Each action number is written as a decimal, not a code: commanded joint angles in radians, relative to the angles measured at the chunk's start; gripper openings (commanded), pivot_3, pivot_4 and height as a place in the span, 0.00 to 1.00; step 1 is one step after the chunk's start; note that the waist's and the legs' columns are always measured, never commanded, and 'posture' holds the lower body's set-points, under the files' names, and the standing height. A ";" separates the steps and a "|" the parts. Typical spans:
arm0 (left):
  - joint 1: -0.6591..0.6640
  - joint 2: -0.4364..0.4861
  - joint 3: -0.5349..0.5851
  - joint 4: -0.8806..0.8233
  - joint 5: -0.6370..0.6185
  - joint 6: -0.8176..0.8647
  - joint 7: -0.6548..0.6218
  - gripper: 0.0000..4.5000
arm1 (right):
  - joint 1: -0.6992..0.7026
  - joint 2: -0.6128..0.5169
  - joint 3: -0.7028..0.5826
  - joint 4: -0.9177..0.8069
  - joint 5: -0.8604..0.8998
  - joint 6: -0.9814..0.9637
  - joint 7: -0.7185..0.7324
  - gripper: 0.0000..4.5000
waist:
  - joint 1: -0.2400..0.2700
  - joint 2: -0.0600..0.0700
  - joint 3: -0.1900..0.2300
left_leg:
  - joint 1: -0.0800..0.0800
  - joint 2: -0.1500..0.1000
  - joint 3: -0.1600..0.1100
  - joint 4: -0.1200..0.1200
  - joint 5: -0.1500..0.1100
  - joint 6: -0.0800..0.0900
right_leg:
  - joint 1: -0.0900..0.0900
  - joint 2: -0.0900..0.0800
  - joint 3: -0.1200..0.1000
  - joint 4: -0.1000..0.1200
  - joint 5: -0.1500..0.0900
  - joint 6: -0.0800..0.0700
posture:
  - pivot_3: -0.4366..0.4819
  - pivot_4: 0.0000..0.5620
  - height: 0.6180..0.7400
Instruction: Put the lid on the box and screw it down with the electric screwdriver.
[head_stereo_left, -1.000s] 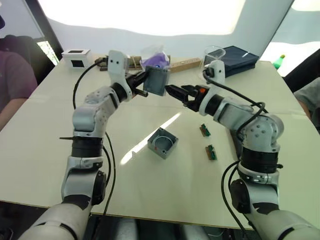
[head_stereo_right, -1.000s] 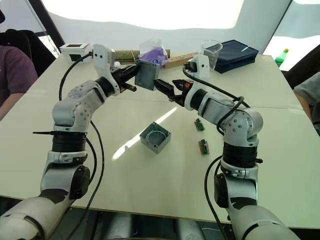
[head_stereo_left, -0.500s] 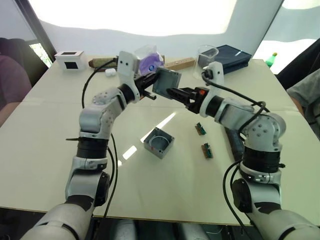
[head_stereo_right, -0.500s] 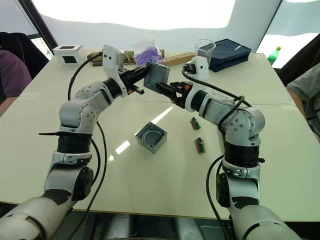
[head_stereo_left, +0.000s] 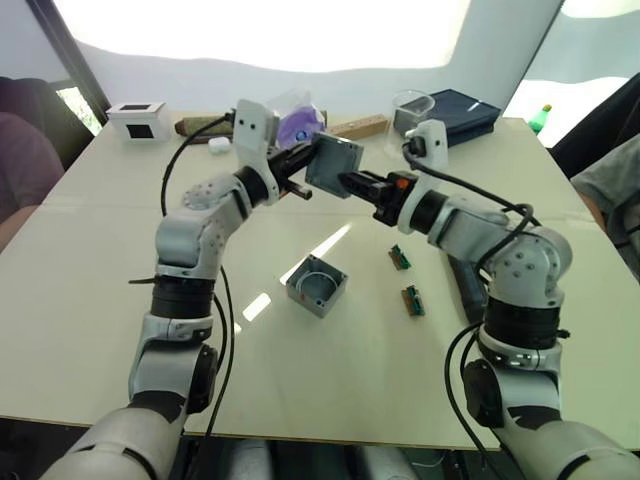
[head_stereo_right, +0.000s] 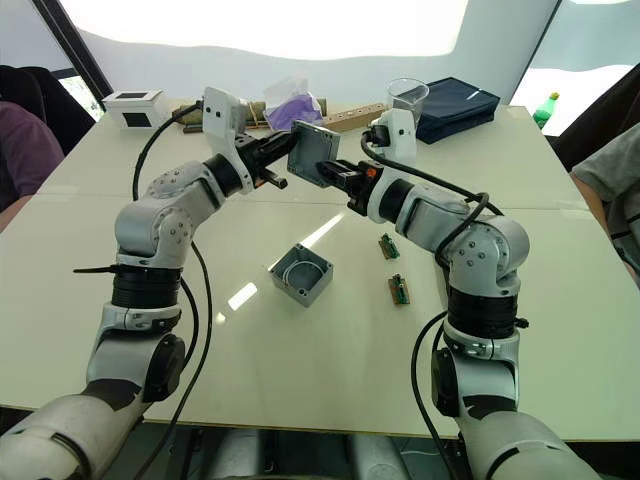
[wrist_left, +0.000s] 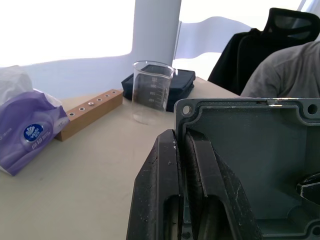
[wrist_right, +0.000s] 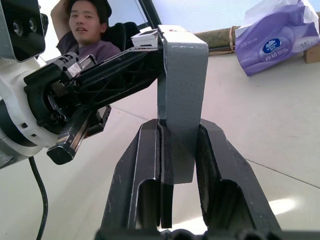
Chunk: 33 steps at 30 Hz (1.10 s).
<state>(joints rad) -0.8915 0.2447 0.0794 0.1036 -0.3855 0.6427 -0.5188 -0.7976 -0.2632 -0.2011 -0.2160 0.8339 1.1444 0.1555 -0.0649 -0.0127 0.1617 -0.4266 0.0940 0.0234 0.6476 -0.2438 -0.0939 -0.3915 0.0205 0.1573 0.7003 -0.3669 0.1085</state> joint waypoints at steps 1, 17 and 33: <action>-0.003 0.017 -0.004 -0.056 -0.034 0.005 -0.039 0.26 | 0.002 -0.003 0.006 -0.048 -0.014 -0.041 0.006 0.08 | -0.003 0.000 0.000 | 0.000 0.000 0.000 0.000 0.000 0.000 | 0.000 0.000 0.000 0.000 0.000 0.000 | 0.48 0.27 0.99; 0.133 0.261 0.176 -0.224 -0.334 0.333 -0.109 0.53 | 0.318 -0.432 0.308 -0.309 -0.644 -0.696 0.213 0.08 | -0.002 0.000 0.001 | 0.000 0.000 -0.001 0.000 0.000 0.000 | 0.002 0.000 -0.001 -0.003 0.000 0.000 | 0.48 0.27 0.99; 0.137 0.332 -0.113 -0.142 -0.190 0.167 -0.365 0.01 | 0.472 -0.523 0.588 -0.038 -1.472 -1.553 0.126 0.08 | -0.002 -0.002 0.002 | 0.001 0.000 0.000 0.001 0.000 0.000 | 0.002 0.000 0.001 -0.002 0.000 0.000 | 0.48 0.27 0.99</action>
<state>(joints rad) -0.7434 0.5664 -0.0207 -0.0148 -0.5967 0.8541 -0.8480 -0.2992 -0.8066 0.4144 -0.2452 -0.6097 -0.3891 0.3116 -0.0671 -0.0148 0.1637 -0.4253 0.0937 0.0230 0.6482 -0.2435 -0.0945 -0.3890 0.0208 0.1580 0.6978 -0.3672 0.1086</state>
